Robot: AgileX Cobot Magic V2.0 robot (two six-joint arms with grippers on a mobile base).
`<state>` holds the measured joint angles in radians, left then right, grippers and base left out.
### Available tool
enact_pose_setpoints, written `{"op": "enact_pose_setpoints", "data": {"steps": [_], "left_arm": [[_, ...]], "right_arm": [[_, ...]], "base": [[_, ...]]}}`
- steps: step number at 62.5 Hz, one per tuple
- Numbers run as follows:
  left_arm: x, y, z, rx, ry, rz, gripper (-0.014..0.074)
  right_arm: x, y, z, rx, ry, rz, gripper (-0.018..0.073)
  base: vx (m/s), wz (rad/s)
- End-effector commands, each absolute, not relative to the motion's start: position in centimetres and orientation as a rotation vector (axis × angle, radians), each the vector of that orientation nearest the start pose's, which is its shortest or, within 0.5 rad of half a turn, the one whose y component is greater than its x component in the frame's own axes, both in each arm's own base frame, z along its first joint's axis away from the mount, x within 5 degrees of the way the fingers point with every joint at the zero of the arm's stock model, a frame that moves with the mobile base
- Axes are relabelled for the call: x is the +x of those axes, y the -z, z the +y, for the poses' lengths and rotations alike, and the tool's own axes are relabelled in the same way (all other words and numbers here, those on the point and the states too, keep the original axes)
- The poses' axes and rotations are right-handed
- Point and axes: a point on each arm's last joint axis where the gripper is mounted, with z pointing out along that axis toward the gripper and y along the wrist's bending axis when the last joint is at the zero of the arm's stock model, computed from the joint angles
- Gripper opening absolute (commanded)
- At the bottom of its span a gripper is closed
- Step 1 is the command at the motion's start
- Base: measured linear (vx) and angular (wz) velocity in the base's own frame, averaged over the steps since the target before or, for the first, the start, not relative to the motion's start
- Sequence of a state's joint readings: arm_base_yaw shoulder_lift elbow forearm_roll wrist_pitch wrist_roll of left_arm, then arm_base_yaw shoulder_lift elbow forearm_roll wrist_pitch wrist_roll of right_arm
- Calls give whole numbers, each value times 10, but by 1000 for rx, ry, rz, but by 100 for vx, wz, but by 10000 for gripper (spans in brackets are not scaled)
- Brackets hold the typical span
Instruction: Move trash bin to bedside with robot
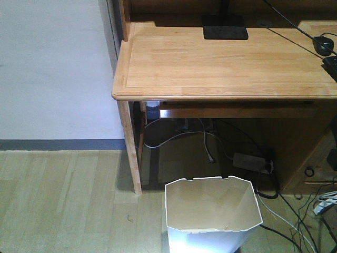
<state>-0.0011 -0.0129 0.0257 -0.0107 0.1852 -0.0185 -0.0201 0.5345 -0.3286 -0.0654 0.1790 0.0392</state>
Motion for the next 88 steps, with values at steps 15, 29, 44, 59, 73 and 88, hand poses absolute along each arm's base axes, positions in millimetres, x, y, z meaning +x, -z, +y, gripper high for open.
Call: {"op": "enact_pose_setpoints", "data": {"steps": [15,29,44,59,73,88], "left_arm": [[56,-190,0,-30,38,1608,-6],[56,-190,0,-30,38,1608,-6],[56,-190,0,-30,38,1608,-6],[56,-190,0,-30,38,1608,-6],[56,-190,0,-30,38,1608,-6],[56,-190,0,-30,38,1608,-6]], "right_arm": [[129,-285,-3,26,15,1818,518],[162,-285,-3,73,-25,2060,518],[210,-272,-2,9,-9,2339,518],[256,-242,-8,-27,-14,2617,518],[286,-192,-26,10,-168,2778,518],[304,-122,-37,18,-203,2892,518]], "base": [[0,0],[0,0],[0,0],[0,0],[0,0],[0,0]]}}
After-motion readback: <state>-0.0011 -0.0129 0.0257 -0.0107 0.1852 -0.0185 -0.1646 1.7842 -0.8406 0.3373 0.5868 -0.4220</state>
